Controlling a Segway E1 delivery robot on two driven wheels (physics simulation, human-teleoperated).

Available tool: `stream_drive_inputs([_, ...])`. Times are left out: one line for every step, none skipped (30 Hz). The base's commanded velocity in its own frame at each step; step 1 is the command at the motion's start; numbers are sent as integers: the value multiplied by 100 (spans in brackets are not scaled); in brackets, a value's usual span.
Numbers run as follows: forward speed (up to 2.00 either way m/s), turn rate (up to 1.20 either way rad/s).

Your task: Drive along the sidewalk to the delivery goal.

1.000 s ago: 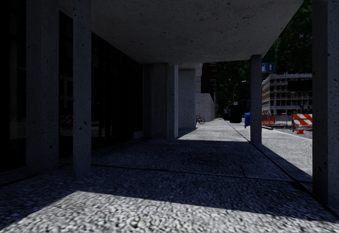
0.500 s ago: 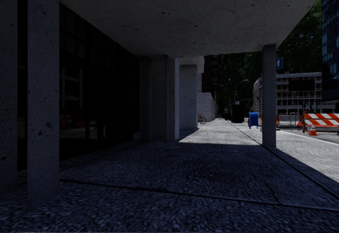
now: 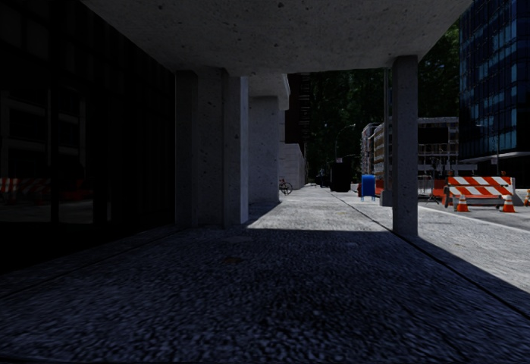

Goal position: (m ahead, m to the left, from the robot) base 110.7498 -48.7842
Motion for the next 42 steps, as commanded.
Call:
stream_drive_inputs([160, -120])
stream_drive_inputs([160, 0])
stream_drive_inputs([160, 0])
stream_drive_inputs([160, 0])
stream_drive_inputs([160, 0])
stream_drive_inputs([160, 0])
stream_drive_inputs([160, 0])
stream_drive_inputs([160, 0])
stream_drive_inputs([160, 0])
stream_drive_inputs([160, 0])
stream_drive_inputs([160, 0])
stream_drive_inputs([160, 0])
stream_drive_inputs([160, -48])
stream_drive_inputs([160, -120])
stream_drive_inputs([160, -120])
stream_drive_inputs([160, -120])
stream_drive_inputs([160, -4])
stream_drive_inputs([160, 0])
stream_drive_inputs([160, 0])
stream_drive_inputs([160, 0])
stream_drive_inputs([160, 0])
stream_drive_inputs([160, 0])
stream_drive_inputs([160, 0])
stream_drive_inputs([160, 0])
stream_drive_inputs([160, 0])
stream_drive_inputs([160, 0])
stream_drive_inputs([160, 0])
stream_drive_inputs([160, 0])
stream_drive_inputs([160, -45])
stream_drive_inputs([160, -92])
stream_drive_inputs([160, -120])
stream_drive_inputs([160, -120])
stream_drive_inputs([159, -120])
stream_drive_inputs([159, -45])
stream_drive_inputs([159, -45])
stream_drive_inputs([158, 0])
stream_drive_inputs([158, 0])
stream_drive_inputs([158, 0])
stream_drive_inputs([158, 0])
stream_drive_inputs([158, 0])
stream_drive_inputs([158, 0])
stream_drive_inputs([158, 0])
